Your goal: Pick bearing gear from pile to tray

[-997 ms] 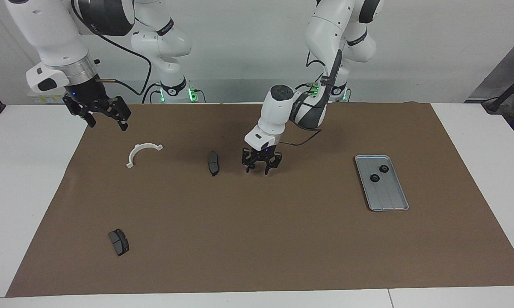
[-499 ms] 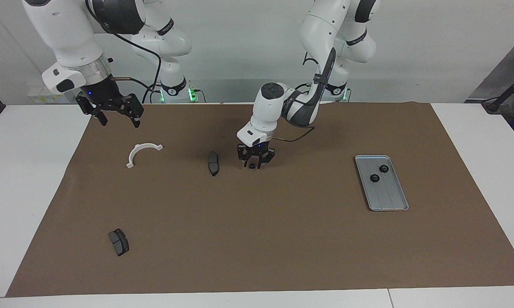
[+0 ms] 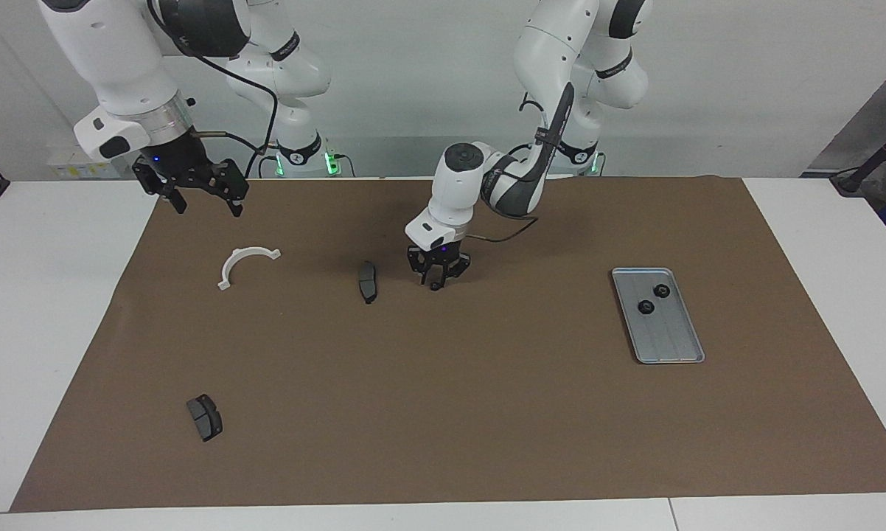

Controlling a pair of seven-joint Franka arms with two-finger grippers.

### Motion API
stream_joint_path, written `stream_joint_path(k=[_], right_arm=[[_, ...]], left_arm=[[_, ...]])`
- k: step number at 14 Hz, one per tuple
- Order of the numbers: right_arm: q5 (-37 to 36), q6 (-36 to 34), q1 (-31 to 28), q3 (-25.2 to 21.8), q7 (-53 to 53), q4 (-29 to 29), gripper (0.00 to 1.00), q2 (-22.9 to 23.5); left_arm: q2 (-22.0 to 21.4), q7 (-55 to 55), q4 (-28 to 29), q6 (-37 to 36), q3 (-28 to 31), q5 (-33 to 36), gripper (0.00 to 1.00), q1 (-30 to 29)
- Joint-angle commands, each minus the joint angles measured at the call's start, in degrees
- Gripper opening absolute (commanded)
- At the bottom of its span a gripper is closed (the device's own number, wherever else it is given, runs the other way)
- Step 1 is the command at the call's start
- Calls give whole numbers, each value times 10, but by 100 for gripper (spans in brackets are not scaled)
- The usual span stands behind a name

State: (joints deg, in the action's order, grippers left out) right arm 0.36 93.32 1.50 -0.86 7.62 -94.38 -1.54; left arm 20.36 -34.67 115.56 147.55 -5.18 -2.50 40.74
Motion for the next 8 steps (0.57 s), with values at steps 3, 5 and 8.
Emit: stream_joint_path(k=[3,5,8], right_arm=[[6,-4,-12,-2,-15,-11,100,-13],[7,-4,-6,-1,-15,-11,100,-13],[8,-4,-4,-1,-16,-11,100,-13]], left_arm=[[-3,4,12,1,10,-7,36,15],[-2,4,11,2,11,-7,33,18],[-1,4,11,2,11,-7,24,19]])
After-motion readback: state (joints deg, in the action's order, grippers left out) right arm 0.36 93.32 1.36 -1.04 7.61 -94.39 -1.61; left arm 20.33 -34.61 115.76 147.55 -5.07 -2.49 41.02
